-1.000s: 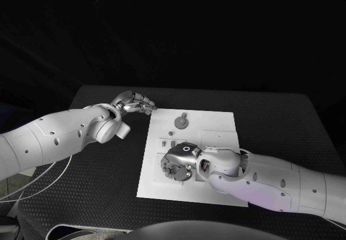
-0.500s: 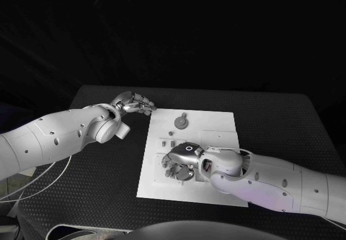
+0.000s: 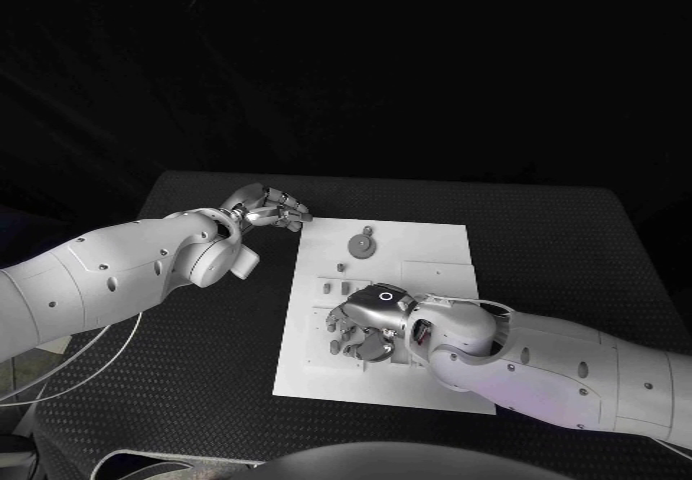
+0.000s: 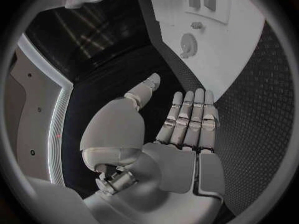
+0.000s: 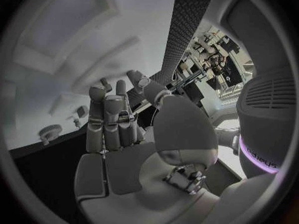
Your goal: Assemble the parts on the task board
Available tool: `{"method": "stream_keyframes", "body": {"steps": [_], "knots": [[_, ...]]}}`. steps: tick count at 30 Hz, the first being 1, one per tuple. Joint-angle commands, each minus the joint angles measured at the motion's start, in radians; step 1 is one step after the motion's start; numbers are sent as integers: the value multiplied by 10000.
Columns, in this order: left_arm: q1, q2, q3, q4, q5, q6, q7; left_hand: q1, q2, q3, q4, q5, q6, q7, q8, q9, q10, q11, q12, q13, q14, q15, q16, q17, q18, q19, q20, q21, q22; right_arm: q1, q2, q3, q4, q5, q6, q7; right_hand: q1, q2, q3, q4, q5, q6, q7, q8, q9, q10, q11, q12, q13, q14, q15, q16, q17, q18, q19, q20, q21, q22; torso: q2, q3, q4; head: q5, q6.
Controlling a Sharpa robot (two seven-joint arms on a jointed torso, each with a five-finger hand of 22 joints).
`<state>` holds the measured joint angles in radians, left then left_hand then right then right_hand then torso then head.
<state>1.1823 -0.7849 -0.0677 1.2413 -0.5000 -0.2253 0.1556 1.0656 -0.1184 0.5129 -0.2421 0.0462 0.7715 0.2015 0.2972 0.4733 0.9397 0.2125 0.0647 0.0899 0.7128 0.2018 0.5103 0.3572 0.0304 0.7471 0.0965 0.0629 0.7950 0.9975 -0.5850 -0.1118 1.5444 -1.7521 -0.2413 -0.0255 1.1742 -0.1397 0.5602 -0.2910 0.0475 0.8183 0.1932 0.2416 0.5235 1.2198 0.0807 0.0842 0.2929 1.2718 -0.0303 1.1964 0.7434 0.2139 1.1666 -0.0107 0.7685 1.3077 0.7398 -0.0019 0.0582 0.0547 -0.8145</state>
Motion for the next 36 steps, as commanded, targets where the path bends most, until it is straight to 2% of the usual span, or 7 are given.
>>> {"method": "stream_keyframes", "body": {"steps": [1, 9, 19, 23, 27, 28, 36], "knots": [[10, 18, 5, 5, 51, 107, 66, -20, -12, 14, 42, 44, -76, 113, 52, -9, -56, 14, 29, -16, -66, -22, -40, 14, 149, -57, 26, 45, -18, 6, -142, 169, 256, 383, -668, 246, -37, -110, -69, 11, 11, 23, -22, -22, -1, -48, 43, 45, 22, 73, 21, 65, -5, 479, 150, -36, 22, 161, -2, -9, -12, -39, 17], [10, 24, 5, -33, 51, 39, 81, -15, -16, 15, 41, 44, -75, 113, 53, -10, -56, 13, 32, -18, -66, -21, -41, 18, 150, -59, 26, 46, -21, 315, -669, 705, 711, 1035, -999, 189, -492, -188, -134, 120, 12, 56, -32, 10, 0, -36, 37, 33, 69, 120, 14, 107, -24, 479, 249, -55, 29, 147, -7, 13, -26, -75, 106], [9, 66, -2, -153, 52, 62, 70, -13, -17, 17, 47, 44, -73, 112, 56, -9, -53, 13, 37, -21, -64, -21, -42, 24, 152, -58, 27, 50, -24, 1485, -2100, 726, 808, 4488, 208, -955, -2108, -234, -383, 1120, 20, 94, -277, 40, 0, 1201, -282, 948, 812, 90, -279, 181, -23, 478, 285, -40, -26, 127, -49, -4, -65, -168, 185], [8, 95, -8, -198, 63, 77, 76, -19, -17, 15, 53, 44, -72, 113, 57, -10, -51, 13, 39, -22, -63, -20, -43, 26, 152, -57, 29, 51, -25, 1595, -2519, 724, 935, 5331, 886, -1677, -2540, -307, -368, 1558, 97, 418, -608, 251, 181, 1616, -616, 2748, 2564, 99, -542, 354, 82, 479, 162, -71, -170, 85, -74, -6, -93, -262, 204], [0, 140, -31, -283, 120, 80, 153, -36, -10, 11, 73, 43, -71, 114, 59, -10, -43, 12, 45, -24, -61, -19, -44, 33, 152, -54, 32, 55, -28, 1643, -2889, 719, 1005, 5397, 2558, -2437, -2573, -133, -562, 1319, -58, 990, -961, 707, 673, 163, -841, 7204, 6912, 49, -572, 1665, 976, 475, 134, -43, -184, 148, -120, 15, -181, -314, 230], [-1, 151, -35, -296, 132, 70, 170, -43, -13, 7, 78, 43, -72, 114, 59, -10, -42, 11, 47, -25, -60, -19, -44, 35, 152, -54, 33, 55, -29, 1644, -2936, 717, 1006, 5477, 2837, -2591, -2600, -22, -477, 1383, -22, 896, -755, 663, 687, -226, -769, 7387, 7165, -84, -734, 1647, 999, 479, 132, -54, -189, 149, -132, 24, -202, -318, 230], [-72, 215, -73, -386, 213, 20, 269, -87, -16, -15, 114, 44, -93, 121, 50, -17, -25, 4, 59, -29, -54, -20, -47, 52, 157, -49, 31, 62, -37, 1643, -3549, 386, 1188, 6082, 3529, -3526, -3591, -158, -212, 2355, 15, 1296, -946, 933, 1197, -983, -931, 9410, 8790, -130, -899, 2300, 1471, 479, 323, -252, 128, 233, -250, 73, -290, -343, 185]]}}
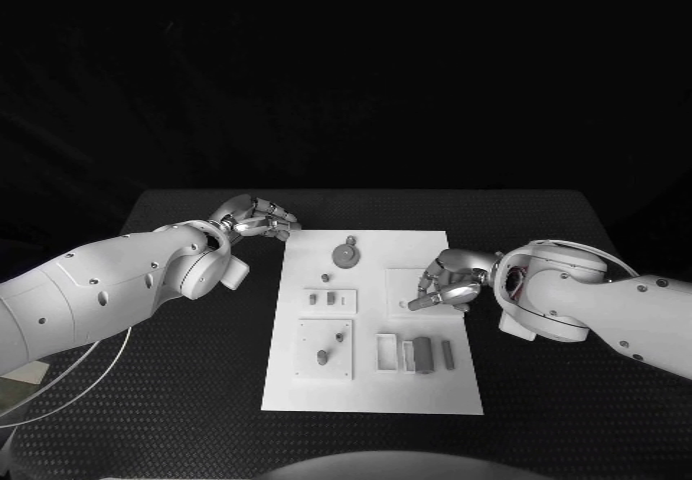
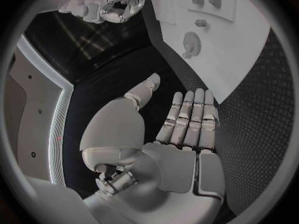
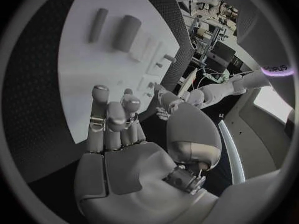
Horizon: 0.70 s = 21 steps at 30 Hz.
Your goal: Assemble the parts on the task board
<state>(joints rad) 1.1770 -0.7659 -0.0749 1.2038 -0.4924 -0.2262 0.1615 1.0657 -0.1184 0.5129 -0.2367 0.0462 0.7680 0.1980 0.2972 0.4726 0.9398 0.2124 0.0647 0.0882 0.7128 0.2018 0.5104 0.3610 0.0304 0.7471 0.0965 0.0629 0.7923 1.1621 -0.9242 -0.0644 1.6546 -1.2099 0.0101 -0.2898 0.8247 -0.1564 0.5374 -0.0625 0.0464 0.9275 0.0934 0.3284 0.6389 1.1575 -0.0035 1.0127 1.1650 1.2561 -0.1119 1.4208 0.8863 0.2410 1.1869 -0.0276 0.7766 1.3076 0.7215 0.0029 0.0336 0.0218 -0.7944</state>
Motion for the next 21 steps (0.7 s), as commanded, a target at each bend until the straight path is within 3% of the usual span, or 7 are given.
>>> {"method": "stream_keyframes", "body": {"steps": [1, 10, 14, 21], "knots": [[-41, 26, -10, -20, 140, 27, 215, -91, -17, -17, 62, 44, -59, 157, 50, -10, -25, 5, 59, -12, -54, -20, -48, 15, 157, -49, 31, 62, -10, -3, -264, -174, 125, 759, 1091, -983, -126, -19, 33, 79, 30, 201, 46, 50, 64, -368, -100, 199, 109, 23, -91, 87, 69, 208, 112, -107, 73, 232, -90, 27, -43, -25, -10], [-100, 64, -36, -113, 166, 30, 239, -110, -18, -27, 78, 43, -65, 159, 48, -12, -24, 4, 60, -16, -53, -21, -50, 22, 158, -49, 32, 63, -14, -4, -520, -485, 339, 1086, 1358, -1419, -882, -90, 34, 638, 26, 344, 4, -16, 121, -315, -141, 481, 203, 137, -124, 258, 370, 208, 111, -179, 207, 224, -170, 46, -114, -28, 10], [-125, 70, -42, -120, 179, 43, 240, -124, -15, -33, 89, 44, -67, 161, 48, -13, -24, 3, 60, -18, -54, -21, -53, 26, 159, -49, 32, 63, -17, -5, -578, -610, 393, 1195, 1449, -1496, -1204, -283, 177, 1031, 23, 460, -43, -30, 152, -268, -188, 547, 188, 215, -170, 318, 528, 208, 111, -243, 270, 219, -172, 35, -94, -116, 10], [-142, 62, -52, -135, 198, 42, 248, -152, -14, -47, 111, 44, -75, 163, 45, -16, -26, 4, 59, -24, -59, -19, -60, 33, 159, -52, 33, 63, -23, -12, -581, -902, 467, 1316, 1519, -1595, -1363, -292, 295, 1309, 24, 536, -69, -55, 185, -229, -216, 591, 165, 267, -195, 361, 646, 208, 97, -283, 340, 222, -159, 24, -87, -217, -10]]}}
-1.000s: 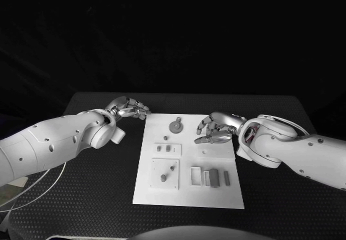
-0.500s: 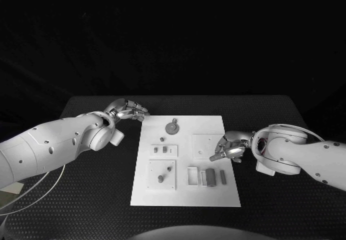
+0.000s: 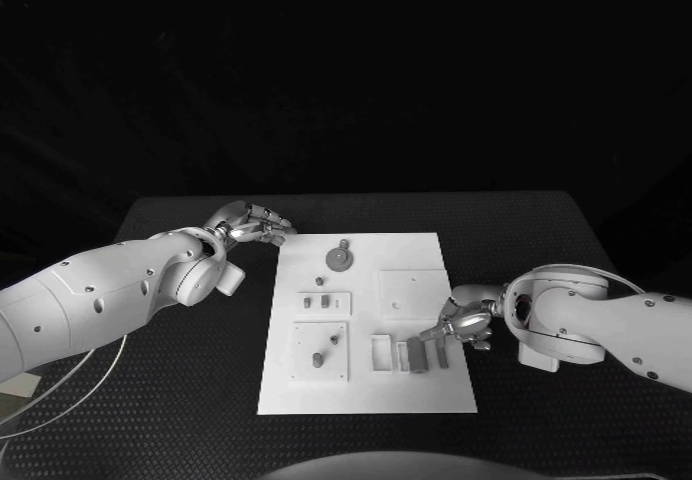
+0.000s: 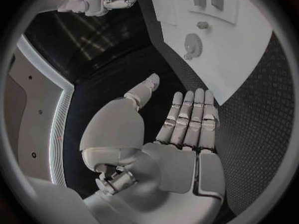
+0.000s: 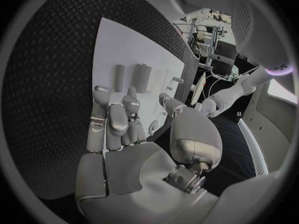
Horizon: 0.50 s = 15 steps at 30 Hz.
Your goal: Assemble the parts on the task board
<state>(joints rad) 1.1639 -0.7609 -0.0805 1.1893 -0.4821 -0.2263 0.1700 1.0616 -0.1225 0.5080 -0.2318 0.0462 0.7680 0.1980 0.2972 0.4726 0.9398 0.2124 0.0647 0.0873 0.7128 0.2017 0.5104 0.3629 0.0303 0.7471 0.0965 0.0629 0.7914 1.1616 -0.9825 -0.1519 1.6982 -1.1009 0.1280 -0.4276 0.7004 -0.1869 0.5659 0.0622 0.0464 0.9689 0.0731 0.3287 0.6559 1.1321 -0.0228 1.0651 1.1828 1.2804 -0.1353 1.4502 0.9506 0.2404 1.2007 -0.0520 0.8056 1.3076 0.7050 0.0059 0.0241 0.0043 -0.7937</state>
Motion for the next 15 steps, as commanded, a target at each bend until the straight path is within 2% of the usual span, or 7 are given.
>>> {"method": "stream_keyframes", "body": {"steps": [1, 9, 15], "knots": [[-13, 10, 1, 9, 95, 48, 161, -116, 27, 0, 66, 43, -77, 164, 45, -17, -26, 4, 59, -16, -60, -19, -61, 15, 161, -53, 34, 63, -15, -11, 24, -83, 30, 244, 344, -232, -138, 29, 17, 91, 24, 134, 131, -61, 22, 30, -26, 71, -17, 36, 36, 77, 33, 214, -45, -42, 61, 223, 10, -7, 7, -63, -29], [-14, -2, -3, 23, 96, 61, 162, -131, 26, -8, 79, 43, -83, 166, 43, -19, -27, 4, 58, -20, -63, -18, -66, 20, 161, -56, 34, 62, -18, -116, 219, -197, -16, 41, 125, -253, -157, 51, 23, 125, 24, 150, 126, -66, 29, 33, -30, 75, -24, 18, 33, 73, 2, 214, -57, -46, 75, 224, 19, -19, 16, -95, -43], [-14, -12, -4, 26, 96, 75, 164, -140, 29, -12, 87, 44, -87, 167, 42, -20, -28, 5, 58, -23, -66, -17, -69, 24, 162, -58, 34, 62, -21, -259, 474, -208, -127, -468, -201, -226, -157, 55, 23, 128, 24, 153, 125, -71, 32, 34, -31, 75, -29, 27, 32, 78, 28, 214, -64, -48, 81, 224, 29, -18, 25, -101, -85]]}}
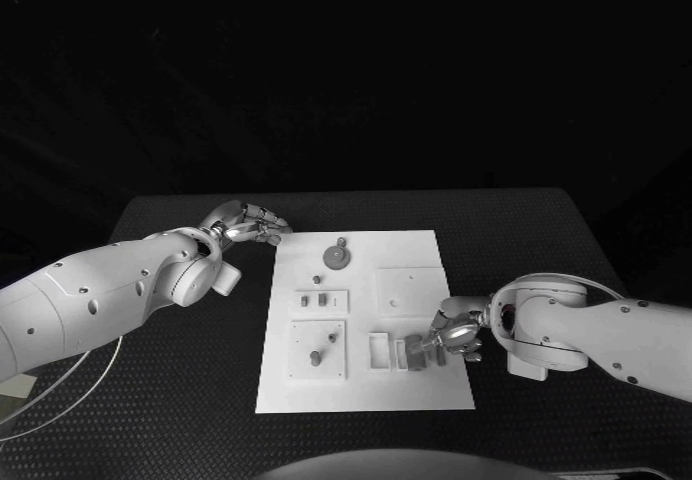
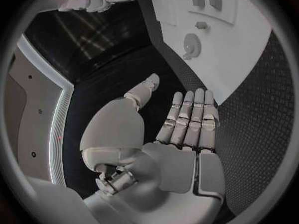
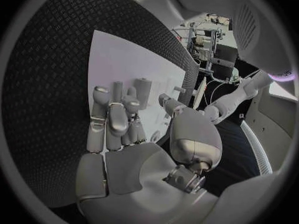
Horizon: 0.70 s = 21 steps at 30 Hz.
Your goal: Assemble the parts on the task board
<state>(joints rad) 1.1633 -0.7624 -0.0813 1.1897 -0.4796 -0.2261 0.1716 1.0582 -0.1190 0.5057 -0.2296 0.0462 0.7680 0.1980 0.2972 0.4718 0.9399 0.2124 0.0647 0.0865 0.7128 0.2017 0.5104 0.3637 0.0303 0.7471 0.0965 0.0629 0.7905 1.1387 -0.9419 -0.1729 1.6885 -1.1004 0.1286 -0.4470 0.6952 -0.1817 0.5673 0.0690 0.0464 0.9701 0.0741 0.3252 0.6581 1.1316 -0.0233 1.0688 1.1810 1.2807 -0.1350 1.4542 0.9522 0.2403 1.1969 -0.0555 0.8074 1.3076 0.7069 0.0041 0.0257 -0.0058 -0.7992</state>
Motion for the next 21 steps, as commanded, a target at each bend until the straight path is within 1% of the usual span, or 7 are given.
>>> {"method": "stream_keyframes", "body": {"steps": [1, 7, 12, 16, 21], "knots": [[-8, 1, 4, 23, 71, 75, 147, -107, -6, 9, 66, 44, -88, 167, 42, -12, -29, 5, 58, -15, -66, -17, -70, 16, 162, -59, 34, 61, -13, -38, 101, 2, -43, -473, -209, -30, -96, 13, 12, 56, 24, 144, 114, -37, 11, 42, -27, 40, -13, 34, 28, 42, 29, 215, -26, -16, 69, 225, 11, 2, 14, 5, -37], [-8, -16, 4, 30, 72, 92, 153, -111, -5, 7, 69, 43, -90, 167, 41, -12, -29, 5, 58, -16, -67, -17, -71, 18, 162, -60, 35, 61, -14, -113, 301, -2, -185, -487, -228, -34, -61, 54, 17, 30, 24, 144, 113, -49, 15, 53, -29, 47, -19, 45, 25, 50, 48, 215, -27, -24, 89, 228, 9, -6, 13, 33, -61], [-7, -35, 4, 40, 81, 111, 134, -125, 7, -2, 85, 44, -65, 155, 58, -8, -27, 3, 60, -23, -77, -15, -82, 29, 164, -69, 36, 60, -23, -244, 425, -6, -304, -590, -305, -75, -9, 153, -24, -53, 24, 128, 122, -89, 20, 60, -22, 57, -34, 43, 31, 56, 52, 215, -45, -30, 130, 228, 11, 4, 1, 76, -92], [-7, -44, 3, 46, 81, 114, 127, -127, 7, -4, 87, 44, -71, 156, 56, -9, -26, 3, 60, -24, -77, -15, -83, 31, 164, -70, 36, 60, -24, -277, 514, -6, -381, -747, -335, -126, 12, 225, -59, -112, 25, 129, 126, -109, 25, 57, -17, 59, -45, 31, 36, 51, 37, 215, -64, -28, 149, 225, 9, 3, -10, 93, -115], [-6, -49, 3, 56, 81, 135, 116, -134, 10, -8, 94, 44, -80, 160, 52, -12, -23, 2, 62, -26, -78, -14, -86, 34, 164, -70, 37, 60, -27, -299, 600, -8, -495, -903, -338, -198, 27, 291, -105, -182, 25, 130, 130, -133, 30, 51, -12, 60, -59, 20, 41, 43, 28, 215, -90, -23, 165, 221, 6, -5, -3, 91, -147]]}}
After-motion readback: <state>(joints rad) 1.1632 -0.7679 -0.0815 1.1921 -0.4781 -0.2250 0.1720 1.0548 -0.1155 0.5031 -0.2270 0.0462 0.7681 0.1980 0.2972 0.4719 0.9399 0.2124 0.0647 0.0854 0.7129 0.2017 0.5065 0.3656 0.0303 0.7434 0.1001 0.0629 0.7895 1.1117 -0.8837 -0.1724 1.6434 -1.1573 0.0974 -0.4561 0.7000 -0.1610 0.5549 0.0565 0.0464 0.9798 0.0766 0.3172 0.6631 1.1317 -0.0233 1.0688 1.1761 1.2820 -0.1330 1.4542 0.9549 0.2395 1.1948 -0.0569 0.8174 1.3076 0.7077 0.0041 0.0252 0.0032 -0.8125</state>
